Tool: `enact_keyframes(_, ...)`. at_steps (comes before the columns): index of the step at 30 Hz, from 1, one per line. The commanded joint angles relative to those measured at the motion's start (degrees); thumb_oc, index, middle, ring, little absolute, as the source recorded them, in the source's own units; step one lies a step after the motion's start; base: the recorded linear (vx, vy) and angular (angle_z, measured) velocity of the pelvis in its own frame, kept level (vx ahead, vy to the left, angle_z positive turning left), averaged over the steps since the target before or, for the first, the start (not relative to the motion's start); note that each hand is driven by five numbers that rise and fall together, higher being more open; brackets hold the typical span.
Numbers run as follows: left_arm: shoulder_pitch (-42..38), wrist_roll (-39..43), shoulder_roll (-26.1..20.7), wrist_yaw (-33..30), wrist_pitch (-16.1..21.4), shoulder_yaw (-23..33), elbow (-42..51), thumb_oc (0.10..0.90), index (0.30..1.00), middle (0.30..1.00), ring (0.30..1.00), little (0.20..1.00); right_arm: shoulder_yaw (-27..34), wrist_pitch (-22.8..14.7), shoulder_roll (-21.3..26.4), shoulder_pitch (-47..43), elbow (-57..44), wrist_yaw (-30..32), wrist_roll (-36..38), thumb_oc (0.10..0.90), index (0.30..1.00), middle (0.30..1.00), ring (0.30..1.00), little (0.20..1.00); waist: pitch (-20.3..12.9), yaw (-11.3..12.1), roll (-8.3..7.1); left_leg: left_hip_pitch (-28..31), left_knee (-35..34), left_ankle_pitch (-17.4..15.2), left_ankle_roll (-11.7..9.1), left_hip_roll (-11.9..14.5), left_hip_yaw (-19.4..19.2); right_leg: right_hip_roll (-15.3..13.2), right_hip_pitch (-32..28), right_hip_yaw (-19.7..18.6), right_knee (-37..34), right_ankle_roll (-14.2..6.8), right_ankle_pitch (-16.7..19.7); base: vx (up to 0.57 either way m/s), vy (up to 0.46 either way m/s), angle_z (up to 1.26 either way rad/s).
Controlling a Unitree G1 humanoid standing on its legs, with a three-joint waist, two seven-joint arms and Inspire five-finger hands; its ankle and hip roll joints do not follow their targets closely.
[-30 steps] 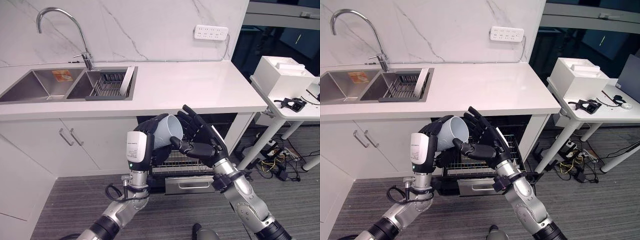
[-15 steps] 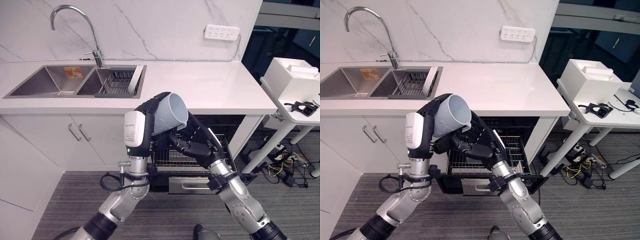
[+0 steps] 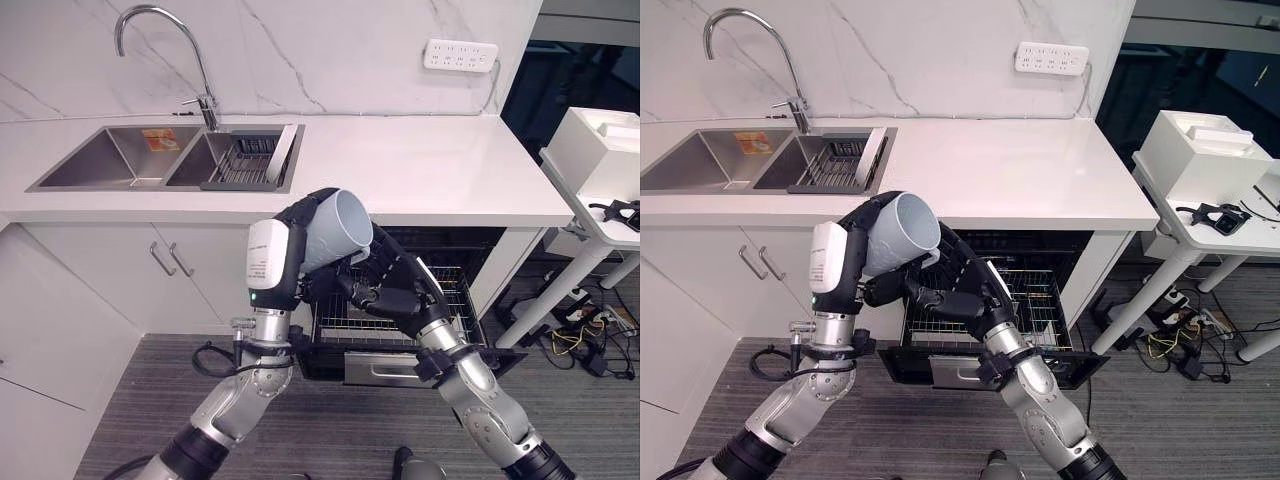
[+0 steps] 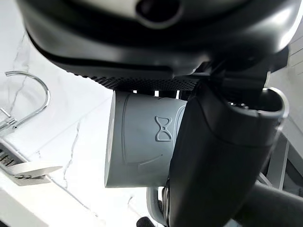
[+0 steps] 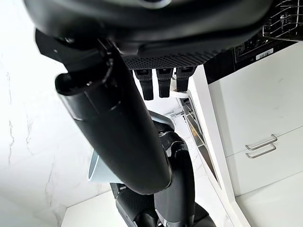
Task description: Place the dishes in the dishwasher.
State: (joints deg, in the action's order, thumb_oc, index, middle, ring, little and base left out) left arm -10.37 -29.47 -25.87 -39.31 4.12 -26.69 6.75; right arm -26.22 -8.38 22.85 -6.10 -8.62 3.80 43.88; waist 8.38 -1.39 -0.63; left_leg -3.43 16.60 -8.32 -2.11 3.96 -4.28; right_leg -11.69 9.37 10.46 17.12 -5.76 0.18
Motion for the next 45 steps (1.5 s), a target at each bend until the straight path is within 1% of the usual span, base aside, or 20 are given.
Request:
enact_keyframes(1, -4.9, 0.4, -1.3, -1.4, 3.4, 3.3, 8.3, 0.400, 0.300, 0.300, 0.300, 0.300, 1.7, -7.5, -2.3, -7.4, -6.6, -0.3, -1.1, 0.800, 0.900, 0.900, 0.900, 0.900, -0.6, -0.3, -0.05, 1.6, 0.6, -8.0, 1.5, -1.7, 0.6, 2.0, -7.4, -4.1, 0.1, -3.3, -11.3, 0.00, 0.000, 0.00)
enact_keyframes(12, -4.9, 0.8, -1.3, 0.4, 2.3, 3.8, 9.2, 0.400, 0.300, 0.300, 0.300, 0.300, 2.5, -8.9, -2.7, -7.8, -7.9, 0.0, 0.0, 0.800, 0.900, 0.900, 0.900, 0.900, -0.5, -0.4, 0.17, 1.7, 0.6, -8.0, 1.5, -1.7, 0.4, 1.9, -7.3, -4.2, 0.1, -3.4, -11.2, 0.00, 0.000, 0.00)
enact_keyframes(16, -5.1, 1.0, -1.3, 1.2, 1.9, 4.1, 9.7, 0.400, 0.300, 0.300, 0.300, 0.300, 2.2, -8.0, -2.9, -8.4, -8.5, 0.5, 0.2, 0.800, 0.900, 0.900, 0.900, 0.900, -0.5, -0.3, 0.23, 1.7, 0.6, -8.0, 1.5, -1.7, 0.3, 1.9, -7.3, -4.2, 0.1, -3.4, -11.3, 0.00, 0.000, 0.00)
enact_keyframes(27, -5.8, 2.0, -1.3, 2.6, 1.0, 4.2, 10.2, 0.400, 0.300, 0.300, 0.300, 0.300, 1.6, -7.8, -3.2, -9.3, -9.0, -0.4, 1.2, 0.800, 0.900, 0.900, 0.900, 0.900, -0.6, -0.1, 0.38, 1.8, 0.6, -7.9, 1.5, -1.7, 0.3, 1.9, -7.4, -4.2, 0.1, -3.4, -11.3, 0.00, 0.000, 0.00)
enact_keyframes(34, -5.7, 2.1, -1.2, 3.3, 1.2, 4.2, 10.4, 0.400, 0.300, 0.300, 0.300, 0.300, 1.1, -7.3, -3.6, -10.2, -9.5, -0.3, 1.2, 0.800, 0.900, 0.900, 0.900, 0.900, -0.6, 0.2, 0.35, 1.8, 0.6, -8.0, 1.6, -1.9, 0.5, 1.9, -7.4, -4.1, 0.1, -3.4, -11.3, 0.00, 0.000, 0.00)
enact_keyframes(41, -5.5, 1.7, -1.2, 2.0, 1.9, 2.9, 9.5, 0.400, 0.300, 0.300, 0.300, 0.300, 0.1, -7.7, -3.6, -11.1, -8.8, -0.3, 1.9, 0.800, 0.900, 0.900, 0.900, 0.900, -0.4, 0.4, 0.18, 1.9, 0.6, -8.0, 1.6, -1.9, 0.5, 1.9, -7.5, -4.2, 0.1, -3.3, -11.3, 0.00, 0.000, 0.00)
enact_keyframes(45, -5.4, 0.7, -0.9, -0.7, 2.7, 0.5, 7.2, 0.400, 0.300, 0.300, 0.300, 0.300, -0.5, -7.8, -3.7, -11.6, -8.2, -0.4, 2.6, 0.800, 0.900, 0.900, 0.900, 0.900, -0.4, 0.4, -0.13, 1.9, 0.6, -8.1, 1.7, -1.9, 0.5, 2.0, -7.5, -4.3, 0.1, -3.2, -11.3, 0.00, 0.000, 0.00)
